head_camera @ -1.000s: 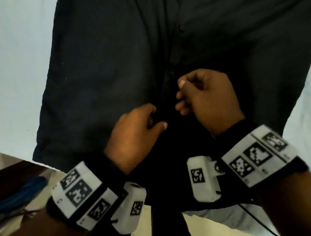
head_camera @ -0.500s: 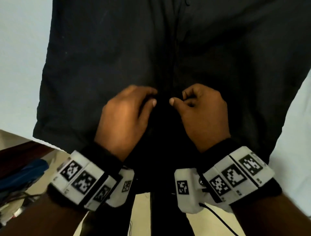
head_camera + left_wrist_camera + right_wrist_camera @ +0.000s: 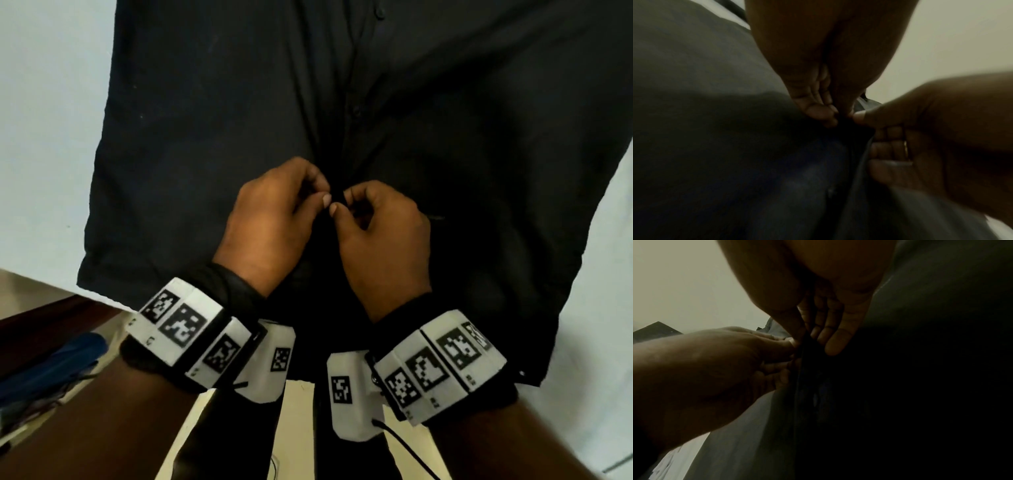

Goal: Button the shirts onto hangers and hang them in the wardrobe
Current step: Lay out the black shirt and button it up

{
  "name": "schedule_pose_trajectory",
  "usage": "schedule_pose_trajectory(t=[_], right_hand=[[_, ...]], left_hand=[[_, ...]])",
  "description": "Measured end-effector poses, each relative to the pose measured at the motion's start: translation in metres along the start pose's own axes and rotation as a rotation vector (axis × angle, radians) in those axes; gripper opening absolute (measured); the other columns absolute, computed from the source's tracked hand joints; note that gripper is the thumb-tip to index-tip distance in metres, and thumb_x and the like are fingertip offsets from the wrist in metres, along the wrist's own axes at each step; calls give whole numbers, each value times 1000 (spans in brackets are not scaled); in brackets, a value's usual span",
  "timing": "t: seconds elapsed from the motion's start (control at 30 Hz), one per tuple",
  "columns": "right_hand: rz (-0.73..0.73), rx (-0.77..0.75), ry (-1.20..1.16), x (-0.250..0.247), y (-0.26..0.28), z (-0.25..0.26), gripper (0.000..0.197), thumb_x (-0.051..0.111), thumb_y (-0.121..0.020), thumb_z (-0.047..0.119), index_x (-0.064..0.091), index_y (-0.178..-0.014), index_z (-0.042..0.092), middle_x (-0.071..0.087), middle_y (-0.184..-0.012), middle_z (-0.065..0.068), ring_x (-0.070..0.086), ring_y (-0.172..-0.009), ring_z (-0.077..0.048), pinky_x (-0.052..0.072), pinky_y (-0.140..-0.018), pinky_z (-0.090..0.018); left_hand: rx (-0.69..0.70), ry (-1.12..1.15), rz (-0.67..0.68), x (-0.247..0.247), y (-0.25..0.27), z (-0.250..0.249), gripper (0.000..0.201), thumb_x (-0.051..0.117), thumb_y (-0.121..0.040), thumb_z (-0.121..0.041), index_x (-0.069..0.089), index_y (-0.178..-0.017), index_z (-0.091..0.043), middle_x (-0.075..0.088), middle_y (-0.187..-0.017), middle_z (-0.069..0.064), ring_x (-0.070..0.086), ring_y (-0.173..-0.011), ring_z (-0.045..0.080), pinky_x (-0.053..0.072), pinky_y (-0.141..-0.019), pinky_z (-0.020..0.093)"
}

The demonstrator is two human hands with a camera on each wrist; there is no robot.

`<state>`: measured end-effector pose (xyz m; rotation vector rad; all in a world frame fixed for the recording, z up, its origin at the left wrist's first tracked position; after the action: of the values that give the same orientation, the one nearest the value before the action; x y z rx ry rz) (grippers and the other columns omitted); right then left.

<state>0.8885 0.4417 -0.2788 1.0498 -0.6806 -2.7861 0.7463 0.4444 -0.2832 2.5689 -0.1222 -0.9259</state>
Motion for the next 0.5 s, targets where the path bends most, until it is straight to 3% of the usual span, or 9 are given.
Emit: schedule_pose_trajectory(t=[0.17,0.23,0.5], right_hand=[[-30,4,-6,4,1,1,4,69,-89,26,69,-90,22,67,-88,6,62,-76,-4,48,-68,-14],[-43,17,-26,4,1,0,3,70,-89,25,71,-88,23,68,-87,7,63,-75,-3,45,-67,-8],[-115,-8,-143,2,2,-1,4,74,-86,17,76,-89,18,72,-86,5,65,-74,0,48,-71,-6]], left_hand=[[-142,398,123,-1,-1,9,15,67,-93,0,70,-92,-16,67,-72,-2,61,-62,0,51,-58,17],[-144,417,123,-1,-2,10,12,69,-91,0,72,-94,-12,69,-72,1,62,-59,0,49,-56,15],[-159,451,123,-3,-6,13,13,76,-86,0,74,-89,-12,74,-77,9,74,-69,15,59,-63,22]])
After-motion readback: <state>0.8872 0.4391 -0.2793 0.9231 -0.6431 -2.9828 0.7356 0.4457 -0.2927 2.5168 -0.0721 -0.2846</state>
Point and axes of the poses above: each hand's wrist, its own y-axis away from the middle knuckle, its own x-axis out of the palm, z = x × y, the point moved 5 cm from there along -y, towards the middle knuckle
